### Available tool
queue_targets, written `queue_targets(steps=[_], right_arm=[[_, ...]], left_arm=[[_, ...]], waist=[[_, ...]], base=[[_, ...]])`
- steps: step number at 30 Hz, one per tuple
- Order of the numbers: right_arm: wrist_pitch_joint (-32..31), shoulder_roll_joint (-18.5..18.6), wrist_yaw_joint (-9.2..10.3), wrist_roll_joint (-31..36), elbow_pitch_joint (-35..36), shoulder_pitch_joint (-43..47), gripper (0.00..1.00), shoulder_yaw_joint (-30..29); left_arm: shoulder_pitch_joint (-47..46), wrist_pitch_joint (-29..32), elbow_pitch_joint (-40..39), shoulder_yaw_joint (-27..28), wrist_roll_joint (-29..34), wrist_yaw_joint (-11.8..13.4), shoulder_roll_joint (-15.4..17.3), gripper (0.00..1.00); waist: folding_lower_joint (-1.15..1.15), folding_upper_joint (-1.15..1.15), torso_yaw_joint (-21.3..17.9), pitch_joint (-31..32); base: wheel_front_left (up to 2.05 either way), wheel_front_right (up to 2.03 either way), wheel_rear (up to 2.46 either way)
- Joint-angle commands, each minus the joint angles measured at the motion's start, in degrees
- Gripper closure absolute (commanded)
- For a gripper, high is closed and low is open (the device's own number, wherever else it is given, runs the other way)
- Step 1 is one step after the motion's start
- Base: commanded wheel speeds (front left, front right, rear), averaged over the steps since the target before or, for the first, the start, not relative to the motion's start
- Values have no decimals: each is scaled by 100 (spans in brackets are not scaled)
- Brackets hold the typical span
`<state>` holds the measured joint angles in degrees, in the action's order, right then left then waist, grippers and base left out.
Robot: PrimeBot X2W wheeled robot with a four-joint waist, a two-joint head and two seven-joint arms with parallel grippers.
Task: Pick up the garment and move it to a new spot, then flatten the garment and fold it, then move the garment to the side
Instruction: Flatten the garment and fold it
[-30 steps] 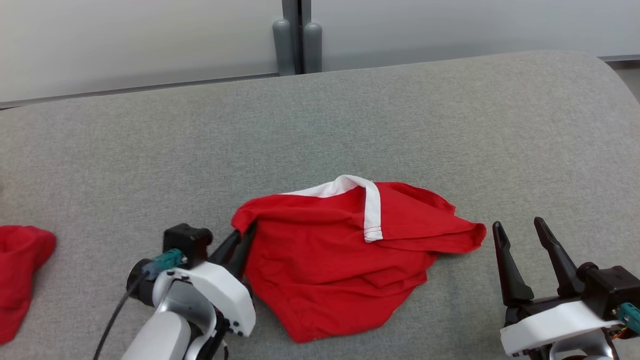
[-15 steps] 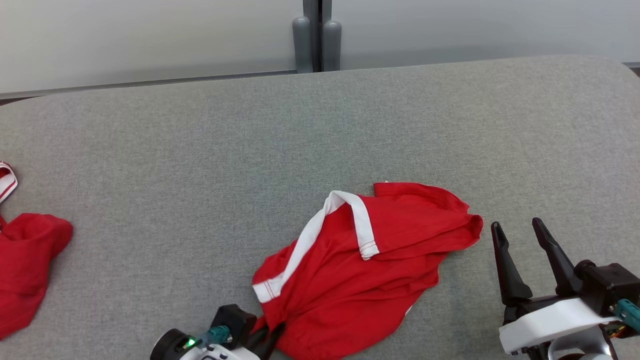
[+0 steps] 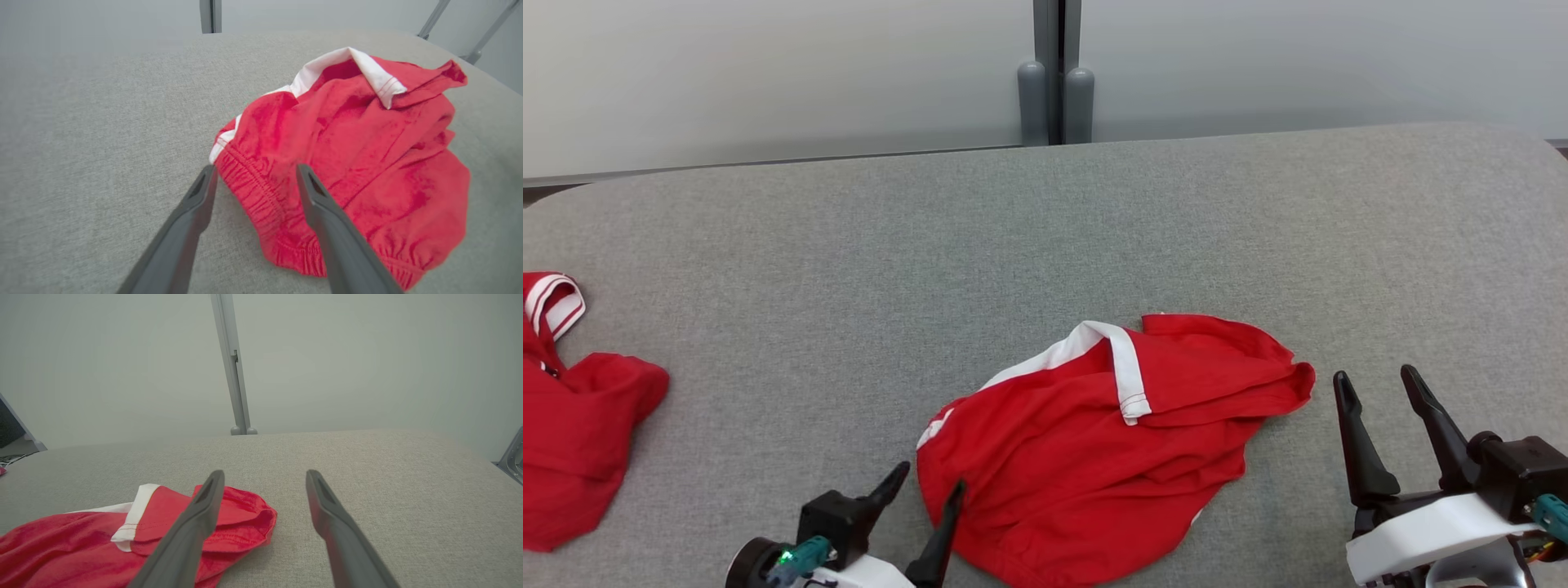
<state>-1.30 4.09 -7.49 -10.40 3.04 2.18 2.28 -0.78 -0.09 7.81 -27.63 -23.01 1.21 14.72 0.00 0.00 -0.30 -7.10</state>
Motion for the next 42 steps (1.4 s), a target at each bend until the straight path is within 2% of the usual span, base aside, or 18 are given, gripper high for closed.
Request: queue_targets(steps=[1,8,12,15,24,29,42], right_arm=[[-24,30,0,26,41,28,0,-14],[-76,52,0,40,115,117,0,-43],[-112,64,0,39,150,150,0,-69],[-138,70,0,44,156,203,0,-77],[-224,105,0,29,234,319,0,-73],[-249,111,0,10,264,329,0,-92],[-249,90,0,1,239,322,0,-64]], left_arm=[[50,-89,-32,107,-85,69,-8,0],[-178,-809,-347,724,-253,455,-119,0],[-361,-1169,-430,1102,-290,608,-69,0],[-444,-1302,-403,1325,-307,622,23,0],[-242,-1301,-229,1537,-493,343,367,0],[-61,-1177,-271,1493,-450,378,476,0],[-11,-1018,-419,1372,-406,486,519,0]], waist=[[0,0,17,39],[0,0,25,122],[0,0,18,199],[0,0,16,270],[0,0,39,429],[0,0,48,455],[0,0,41,460]], base=[[0,0,0],[0,0,0],[0,0,0],[0,0,0],[0,0,0],[0,0,0],[0,0,0]])
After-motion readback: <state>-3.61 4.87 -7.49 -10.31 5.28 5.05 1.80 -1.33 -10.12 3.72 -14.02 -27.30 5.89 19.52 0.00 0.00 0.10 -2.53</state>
